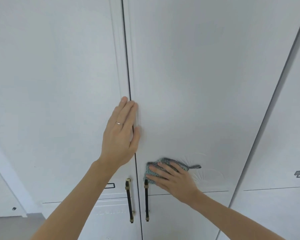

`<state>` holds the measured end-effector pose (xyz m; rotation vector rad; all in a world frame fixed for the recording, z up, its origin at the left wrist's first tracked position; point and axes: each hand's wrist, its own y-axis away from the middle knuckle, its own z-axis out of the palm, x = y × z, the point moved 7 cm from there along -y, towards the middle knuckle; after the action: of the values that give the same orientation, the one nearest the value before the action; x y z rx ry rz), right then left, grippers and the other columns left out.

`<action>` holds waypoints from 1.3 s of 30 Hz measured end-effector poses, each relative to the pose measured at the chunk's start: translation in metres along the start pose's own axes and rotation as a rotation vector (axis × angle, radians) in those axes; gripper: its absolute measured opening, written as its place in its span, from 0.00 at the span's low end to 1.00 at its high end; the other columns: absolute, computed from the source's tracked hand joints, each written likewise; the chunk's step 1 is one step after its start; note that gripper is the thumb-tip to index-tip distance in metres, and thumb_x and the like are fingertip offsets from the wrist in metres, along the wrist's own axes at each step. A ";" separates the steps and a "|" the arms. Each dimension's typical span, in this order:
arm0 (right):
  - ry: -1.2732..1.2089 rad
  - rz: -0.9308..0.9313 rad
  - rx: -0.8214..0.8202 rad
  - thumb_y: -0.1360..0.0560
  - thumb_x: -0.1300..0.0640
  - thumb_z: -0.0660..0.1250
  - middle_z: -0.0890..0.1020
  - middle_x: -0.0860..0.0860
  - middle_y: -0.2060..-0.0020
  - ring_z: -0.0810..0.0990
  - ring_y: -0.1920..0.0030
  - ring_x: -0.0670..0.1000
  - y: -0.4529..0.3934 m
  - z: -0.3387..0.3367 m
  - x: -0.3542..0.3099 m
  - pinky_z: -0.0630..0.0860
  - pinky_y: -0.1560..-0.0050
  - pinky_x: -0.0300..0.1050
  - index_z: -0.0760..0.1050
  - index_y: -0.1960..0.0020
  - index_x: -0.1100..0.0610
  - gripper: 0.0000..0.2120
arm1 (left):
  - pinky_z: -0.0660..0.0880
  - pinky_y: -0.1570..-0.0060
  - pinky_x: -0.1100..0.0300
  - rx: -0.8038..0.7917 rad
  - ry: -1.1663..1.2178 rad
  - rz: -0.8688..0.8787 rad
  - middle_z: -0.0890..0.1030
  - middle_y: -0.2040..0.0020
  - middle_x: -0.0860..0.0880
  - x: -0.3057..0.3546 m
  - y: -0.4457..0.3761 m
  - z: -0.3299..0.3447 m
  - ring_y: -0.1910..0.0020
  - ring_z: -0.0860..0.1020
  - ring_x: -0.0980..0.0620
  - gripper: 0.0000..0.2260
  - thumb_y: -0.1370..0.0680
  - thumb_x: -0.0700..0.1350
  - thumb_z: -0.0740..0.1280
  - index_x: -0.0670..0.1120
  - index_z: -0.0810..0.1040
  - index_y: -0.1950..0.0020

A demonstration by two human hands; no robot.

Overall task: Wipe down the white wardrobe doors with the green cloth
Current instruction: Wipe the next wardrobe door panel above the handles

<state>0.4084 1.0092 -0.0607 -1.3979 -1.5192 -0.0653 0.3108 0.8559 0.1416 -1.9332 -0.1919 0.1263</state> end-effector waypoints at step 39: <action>-0.487 0.804 -0.011 0.14 0.44 0.52 0.48 0.47 0.17 0.65 0.23 0.61 0.084 0.032 -0.048 0.46 0.18 0.57 0.60 0.20 0.44 0.22 | 0.58 0.19 0.39 -0.072 -0.007 -0.102 0.63 0.19 0.39 0.021 0.045 0.038 0.16 0.54 0.43 0.33 0.24 0.37 0.66 0.33 0.61 0.19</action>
<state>0.4429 1.0230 -0.1557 -2.0329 -1.2056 0.8090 0.3283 0.8789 0.0855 -1.9906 -0.3030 0.0595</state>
